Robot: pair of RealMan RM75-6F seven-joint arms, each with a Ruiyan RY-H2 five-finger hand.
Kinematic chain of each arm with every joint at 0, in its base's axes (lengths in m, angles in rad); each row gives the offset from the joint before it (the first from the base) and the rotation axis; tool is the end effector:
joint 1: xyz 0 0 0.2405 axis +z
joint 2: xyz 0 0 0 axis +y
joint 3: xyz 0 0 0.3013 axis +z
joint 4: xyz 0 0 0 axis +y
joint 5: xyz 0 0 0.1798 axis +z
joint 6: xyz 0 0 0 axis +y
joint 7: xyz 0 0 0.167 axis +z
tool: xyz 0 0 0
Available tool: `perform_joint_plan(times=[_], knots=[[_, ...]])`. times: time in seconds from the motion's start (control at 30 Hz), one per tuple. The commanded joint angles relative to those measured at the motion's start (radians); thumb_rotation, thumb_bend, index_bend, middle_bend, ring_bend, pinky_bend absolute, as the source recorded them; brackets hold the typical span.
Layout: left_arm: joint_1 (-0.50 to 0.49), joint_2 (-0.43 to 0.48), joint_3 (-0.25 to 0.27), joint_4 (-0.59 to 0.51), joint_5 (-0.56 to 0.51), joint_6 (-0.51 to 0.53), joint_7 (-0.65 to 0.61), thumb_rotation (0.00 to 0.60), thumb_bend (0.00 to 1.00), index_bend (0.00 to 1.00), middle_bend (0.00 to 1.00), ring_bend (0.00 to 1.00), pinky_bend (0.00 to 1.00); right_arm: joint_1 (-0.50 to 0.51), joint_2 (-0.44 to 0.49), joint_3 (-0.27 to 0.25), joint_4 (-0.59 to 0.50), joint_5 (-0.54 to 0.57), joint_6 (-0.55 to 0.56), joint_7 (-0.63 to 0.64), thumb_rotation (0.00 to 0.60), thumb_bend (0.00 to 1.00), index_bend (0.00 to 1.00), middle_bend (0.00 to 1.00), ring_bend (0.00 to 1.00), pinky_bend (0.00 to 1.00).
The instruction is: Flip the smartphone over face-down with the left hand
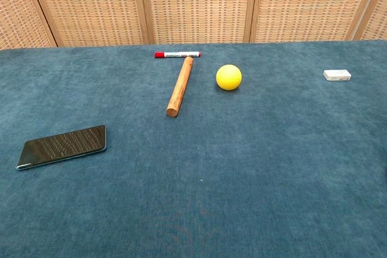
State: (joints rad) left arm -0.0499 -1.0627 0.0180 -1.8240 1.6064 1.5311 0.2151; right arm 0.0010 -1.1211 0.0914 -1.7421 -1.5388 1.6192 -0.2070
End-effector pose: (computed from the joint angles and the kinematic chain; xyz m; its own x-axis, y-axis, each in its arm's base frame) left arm -0.2974 0.1786 0.2026 0.4554 0.0264 0.8899 0.8879 -0.0869 -0.4518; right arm -0.3166 -0.1819 0.2222 0.4640 0.1322 0.8759 -0.8855 0.0434 0.4626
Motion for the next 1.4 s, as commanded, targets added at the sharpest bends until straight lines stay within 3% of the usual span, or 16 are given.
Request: perform_joint_plan(times=[0.03, 0.27, 0.37, 0.43, 0.53, 0.77, 1.03, 1.4], knots=[[-0.001, 0.0, 0.0, 0.0, -0.002, -0.003, 0.006, 0.6, 0.0, 0.0, 0.0, 0.0, 0.0, 0.0, 0.0, 0.001, 0.0, 0.001, -0.001, 0.0, 0.6, 0.0, 0.0, 0.0, 0.0, 0.0], [-0.007, -0.002, 0.002, 0.001, -0.013, -0.026, 0.011, 0.6, 0.04, 0.0, 0.0, 0.0, 0.0, 0.0, 0.001, -0.003, -0.003, 0.0, -0.004, -0.003, 0.6, 0.0, 0.0, 0.0, 0.0, 0.0], [-0.043, -0.001, -0.006, 0.0, -0.025, -0.087, -0.038, 0.6, 0.36, 0.0, 0.0, 0.0, 0.0, 0.0, 0.003, -0.005, -0.008, -0.006, -0.004, -0.002, 0.6, 0.0, 0.0, 0.0, 0.0, 0.0], [-0.097, 0.004, -0.02, 0.002, -0.054, -0.178, -0.134, 0.6, 0.57, 0.0, 0.0, 0.0, 0.0, 0.001, 0.004, -0.007, -0.01, -0.009, -0.006, -0.004, 0.6, 0.0, 0.0, 0.0, 0.0, 0.0], [-0.186, 0.004, -0.05, 0.033, -0.112, -0.33, -0.227, 0.6, 0.67, 0.0, 0.0, 0.0, 0.0, 0.003, 0.005, -0.009, -0.011, -0.006, -0.014, -0.007, 0.6, 0.0, 0.0, 0.0, 0.0, 0.0], [-0.361, -0.093, -0.113, 0.146, -0.262, -0.618, -0.292, 0.6, 0.73, 0.0, 0.0, 0.0, 0.0, 0.01, 0.005, -0.003, -0.006, 0.018, -0.035, -0.003, 0.6, 0.0, 0.0, 0.0, 0.0, 0.0], [-0.45, -0.225, -0.143, 0.268, -0.387, -0.748, -0.298, 0.6, 0.7, 0.0, 0.0, 0.0, 0.0, 0.015, 0.004, 0.0, 0.001, 0.037, -0.051, 0.004, 0.6, 0.0, 0.0, 0.0, 0.0, 0.0], [-0.519, -0.362, -0.159, 0.362, -0.506, -0.834, -0.303, 0.6, 0.7, 0.0, 0.0, 0.0, 0.0, 0.018, 0.004, 0.01, 0.01, 0.061, -0.057, 0.023, 0.6, 0.0, 0.0, 0.0, 0.0, 0.0]])
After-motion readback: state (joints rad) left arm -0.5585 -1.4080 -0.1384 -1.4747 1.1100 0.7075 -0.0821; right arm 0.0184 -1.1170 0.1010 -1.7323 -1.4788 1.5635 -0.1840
